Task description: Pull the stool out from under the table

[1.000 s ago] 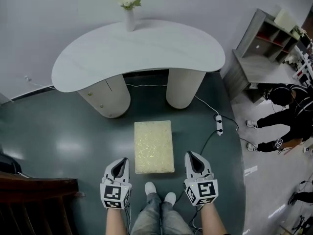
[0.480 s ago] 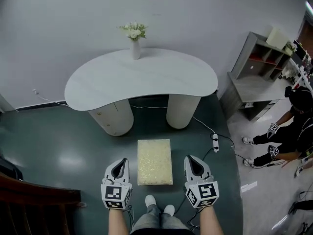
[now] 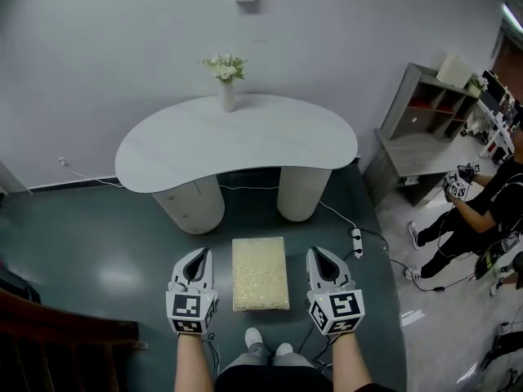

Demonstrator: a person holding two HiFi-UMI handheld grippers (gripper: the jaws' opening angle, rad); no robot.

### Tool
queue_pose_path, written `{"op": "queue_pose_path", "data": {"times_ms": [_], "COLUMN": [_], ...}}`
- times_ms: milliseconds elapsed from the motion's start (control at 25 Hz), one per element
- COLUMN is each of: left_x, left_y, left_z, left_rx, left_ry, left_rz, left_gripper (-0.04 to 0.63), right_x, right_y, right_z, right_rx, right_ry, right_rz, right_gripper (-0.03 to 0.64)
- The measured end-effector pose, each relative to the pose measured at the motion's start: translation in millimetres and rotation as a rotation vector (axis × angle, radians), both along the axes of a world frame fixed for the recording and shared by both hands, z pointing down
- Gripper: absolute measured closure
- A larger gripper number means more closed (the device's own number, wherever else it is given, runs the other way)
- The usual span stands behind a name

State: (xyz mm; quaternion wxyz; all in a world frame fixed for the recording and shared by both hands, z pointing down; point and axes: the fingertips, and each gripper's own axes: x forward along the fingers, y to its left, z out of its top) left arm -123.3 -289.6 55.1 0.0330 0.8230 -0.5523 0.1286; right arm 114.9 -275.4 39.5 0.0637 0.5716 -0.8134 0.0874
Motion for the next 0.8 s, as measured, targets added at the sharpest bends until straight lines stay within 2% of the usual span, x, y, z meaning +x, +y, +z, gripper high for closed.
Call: {"op": "queue_pose_path", "data": {"times_ms": [280,800], "left_x": [-7,-29], "left_y": [-9,-12], "left_z": [-26,-31], "left_rx": [0.041,0.048], "left_ry": [0.010,0.002], "left_rz": [0.014,0.026], "left_gripper": [0.583,0.583], "right_x": [-10,-20], "right_y": [-7,-5], "right_z": [-25,-31], "right_rx": [0.040,0.054], "right_ry": [0.009,0.013], "right_rz": [0.011,0.069], "right_gripper": [0.555,0.555]}}
